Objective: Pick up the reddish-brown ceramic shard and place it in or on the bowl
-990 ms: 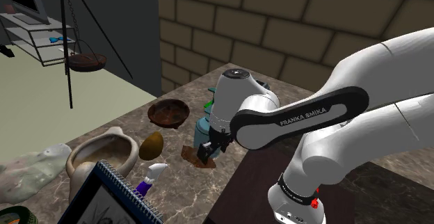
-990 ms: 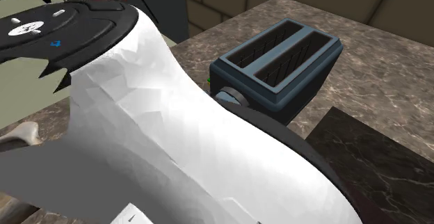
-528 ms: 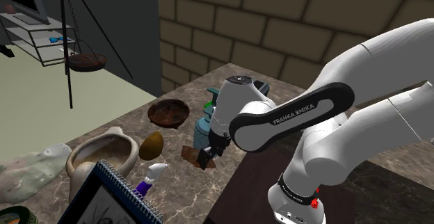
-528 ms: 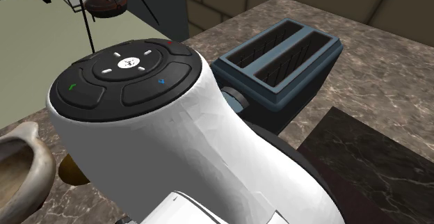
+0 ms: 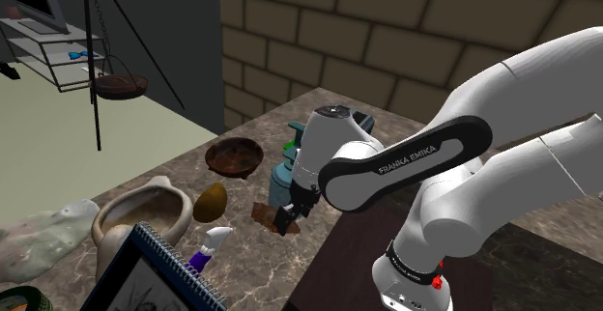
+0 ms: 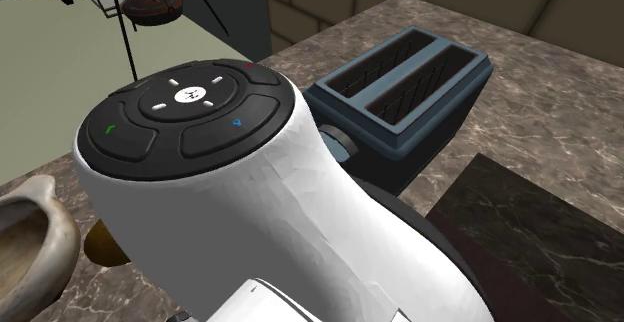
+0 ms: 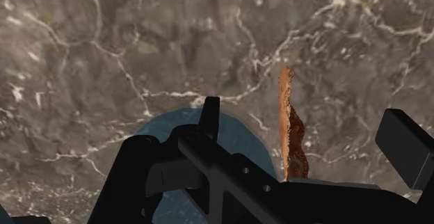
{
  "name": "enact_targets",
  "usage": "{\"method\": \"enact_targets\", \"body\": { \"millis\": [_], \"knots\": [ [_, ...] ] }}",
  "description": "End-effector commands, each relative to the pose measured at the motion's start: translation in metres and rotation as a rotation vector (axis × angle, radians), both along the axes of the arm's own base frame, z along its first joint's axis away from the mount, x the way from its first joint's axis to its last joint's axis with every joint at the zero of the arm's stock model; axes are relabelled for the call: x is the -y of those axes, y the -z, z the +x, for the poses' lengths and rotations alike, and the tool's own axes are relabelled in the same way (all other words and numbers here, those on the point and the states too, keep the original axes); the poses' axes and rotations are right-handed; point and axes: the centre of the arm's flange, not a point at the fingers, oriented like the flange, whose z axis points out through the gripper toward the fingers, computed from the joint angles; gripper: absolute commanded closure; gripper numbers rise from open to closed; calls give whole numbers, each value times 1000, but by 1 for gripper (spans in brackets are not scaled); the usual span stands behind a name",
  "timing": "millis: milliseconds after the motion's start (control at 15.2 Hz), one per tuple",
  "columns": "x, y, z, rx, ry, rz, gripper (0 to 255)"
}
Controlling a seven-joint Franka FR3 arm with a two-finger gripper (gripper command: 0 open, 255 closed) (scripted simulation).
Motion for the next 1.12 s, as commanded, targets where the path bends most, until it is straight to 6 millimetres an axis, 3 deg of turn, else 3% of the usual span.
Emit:
{"method": "enact_targets", "body": {
  "millis": [0,528,594,1056],
  "knots": [
    [4,20,-1,-33,1,-9,255],
    [11,14,-4,-33,1,-9,255],
    [2,19,-1,-33,1,-9,255],
    [2,-18,-1,-33,1,-9,255]
  ]
}}
